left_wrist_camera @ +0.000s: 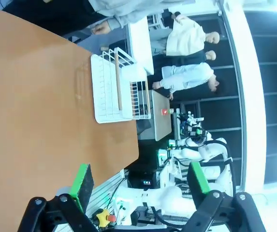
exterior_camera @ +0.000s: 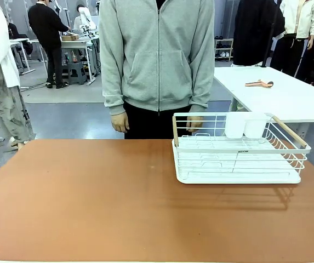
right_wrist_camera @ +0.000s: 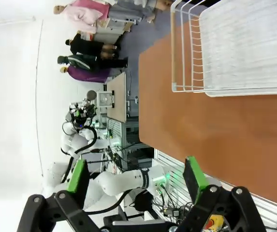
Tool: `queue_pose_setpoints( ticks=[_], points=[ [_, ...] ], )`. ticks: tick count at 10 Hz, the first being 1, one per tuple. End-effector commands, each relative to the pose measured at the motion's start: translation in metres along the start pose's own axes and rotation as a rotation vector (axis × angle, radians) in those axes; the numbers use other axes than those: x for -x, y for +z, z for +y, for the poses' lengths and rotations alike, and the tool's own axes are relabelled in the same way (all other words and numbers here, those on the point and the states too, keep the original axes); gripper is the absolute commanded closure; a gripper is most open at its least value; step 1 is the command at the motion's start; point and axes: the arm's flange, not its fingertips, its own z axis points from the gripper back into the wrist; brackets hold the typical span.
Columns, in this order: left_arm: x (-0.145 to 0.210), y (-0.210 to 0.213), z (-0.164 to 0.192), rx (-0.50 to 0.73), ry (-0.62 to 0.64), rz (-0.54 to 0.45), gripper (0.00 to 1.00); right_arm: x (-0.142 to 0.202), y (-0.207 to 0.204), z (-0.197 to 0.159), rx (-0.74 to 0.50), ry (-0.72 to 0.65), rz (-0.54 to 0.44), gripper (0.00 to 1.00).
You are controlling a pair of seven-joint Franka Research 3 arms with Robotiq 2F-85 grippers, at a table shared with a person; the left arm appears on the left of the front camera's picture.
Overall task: Clean the table.
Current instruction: Pick up the Lint Roller when the human hands it over.
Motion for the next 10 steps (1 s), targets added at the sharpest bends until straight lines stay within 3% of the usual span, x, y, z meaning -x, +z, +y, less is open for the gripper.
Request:
queue_pose_setpoints(
  ticks=[1,5,7,10],
  points=[
    [-0.005,0.028,0.008,0.005,-0.016,-0.015,0.0,-0.005,0.025,-0.013,0.004,0.013,-0.01,0.0],
    [-0.002,0.07,0.022,-0.003,0.012,-0.024,0.0,-0.005,0.08,-0.045,0.01,-0.024,-0.018,0.0],
    [-0.003,0.063,0.025,0.007,0.013,-0.04,0.0,-0.009,0.075,-0.061,0.01,-0.037,-0.029,0.0],
    [0.001,0.065,0.024,0.003,0.038,-0.067,0.0,-0.002,0.078,-0.047,0.007,-0.06,-0.046,0.0]
  ],
)
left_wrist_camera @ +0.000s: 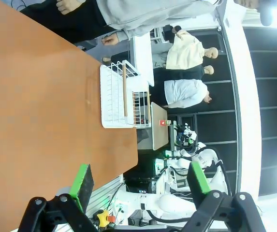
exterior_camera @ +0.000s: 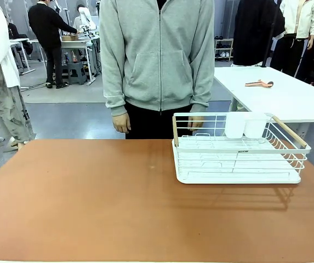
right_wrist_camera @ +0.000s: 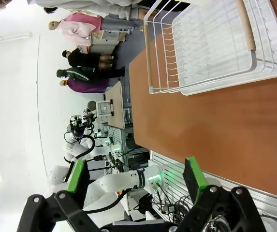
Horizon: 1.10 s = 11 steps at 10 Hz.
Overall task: Clean the table.
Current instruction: Pick up the Lint Roller when the human hands it over.
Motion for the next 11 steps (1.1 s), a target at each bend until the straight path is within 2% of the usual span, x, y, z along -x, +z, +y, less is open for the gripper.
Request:
queue_pose_setpoints(
  ticks=[1,11],
  points=[
    [0.0014,0.0029,-0.0013,0.003,-0.004,-0.005,0.0,0.0031,0.0017,0.0074,-0.004,0.003,-0.004,0.0],
    [0.0014,0.0029,-0.0013,0.003,-0.004,-0.005,0.0,0.0031,0.0017,0.0074,-0.004,0.003,-0.004,0.0]
  ],
)
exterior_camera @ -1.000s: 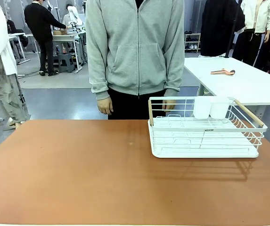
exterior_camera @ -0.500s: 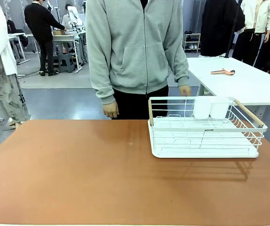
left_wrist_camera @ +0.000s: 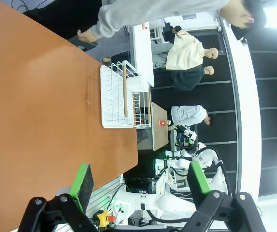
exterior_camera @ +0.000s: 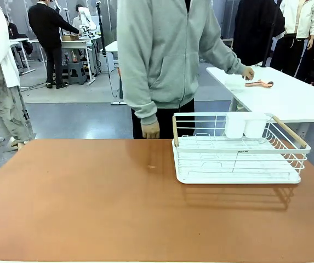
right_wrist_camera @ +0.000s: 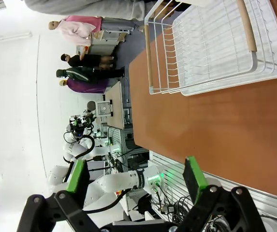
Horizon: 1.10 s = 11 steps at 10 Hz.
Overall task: Clean the table.
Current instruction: Pick up the Lint Roller when the human hands it over.
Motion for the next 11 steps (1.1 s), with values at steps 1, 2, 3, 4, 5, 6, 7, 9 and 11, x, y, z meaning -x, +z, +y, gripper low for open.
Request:
queue_pose_setpoints(
  ticks=[1,2,3,4,5,6,7,9,11],
  points=[
    [0.0013,0.0023,-0.0014,0.003,-0.004,-0.004,0.0,0.0025,0.0013,0.0054,-0.006,-0.001,-0.002,0.0],
    [0.0013,0.0023,-0.0014,0.003,-0.004,-0.004,0.0,0.0025,0.0013,0.0054,-0.006,-0.001,-0.002,0.0],
    [0.0013,0.0023,-0.0014,0.003,-0.004,-0.004,0.0,0.0025,0.0013,0.0054,-0.006,-0.001,-0.002,0.0],
    [0.0013,0.0023,-0.0014,0.003,-0.004,-0.004,0.0,0.0025,0.0013,0.0054,-0.006,-0.001,-0.002,0.0],
    [0.0013,0.0023,-0.0014,0.003,-0.004,-0.004,0.0,0.0025,0.0013,0.0054,-0.006,-0.001,-0.002,0.0],
    [0.0013,0.0023,-0.0014,0.003,-0.004,-0.004,0.0,0.0025,0.0013,0.0054,-0.006,-0.001,-0.002,0.0],
    [0.0013,0.0023,-0.0014,0.003,-0.004,-0.004,0.0,0.0025,0.0013,0.0054,-0.006,-0.001,-0.002,0.0],
    [0.0013,0.0023,-0.0014,0.003,-0.004,-0.004,0.0,0.0025,0.0013,0.0054,-0.006,-0.001,-0.002,0.0],
    [0.0013,0.0023,-0.0014,0.003,-0.004,-0.004,0.0,0.0025,0.0013,0.0054,-0.006,-0.001,-0.002,0.0]
  ],
)
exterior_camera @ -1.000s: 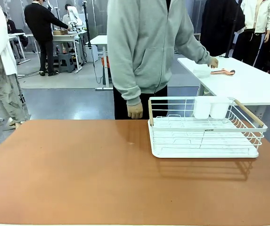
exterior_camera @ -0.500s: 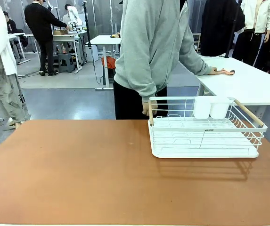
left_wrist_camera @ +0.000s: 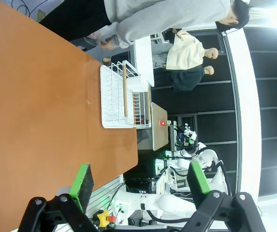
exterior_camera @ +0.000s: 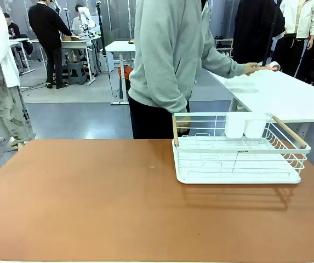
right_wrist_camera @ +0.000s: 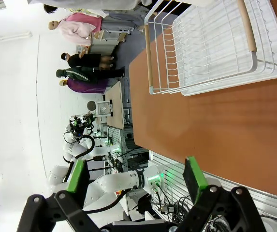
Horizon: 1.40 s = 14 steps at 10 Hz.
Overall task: Clean the table.
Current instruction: Pick up the Lint Roller when the human hands it over.
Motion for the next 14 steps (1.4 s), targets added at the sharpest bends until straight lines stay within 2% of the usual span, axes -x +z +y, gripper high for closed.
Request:
queue_pose_setpoints(
  ticks=[1,14],
  points=[
    [0.0013,0.0023,-0.0013,0.003,-0.004,-0.004,0.0,0.0025,0.0013,0.0054,-0.006,-0.001,-0.002,0.0],
    [0.0013,0.0023,-0.0013,0.003,-0.004,-0.004,0.0,0.0025,0.0013,0.0054,-0.006,-0.001,-0.002,0.0]
  ],
)
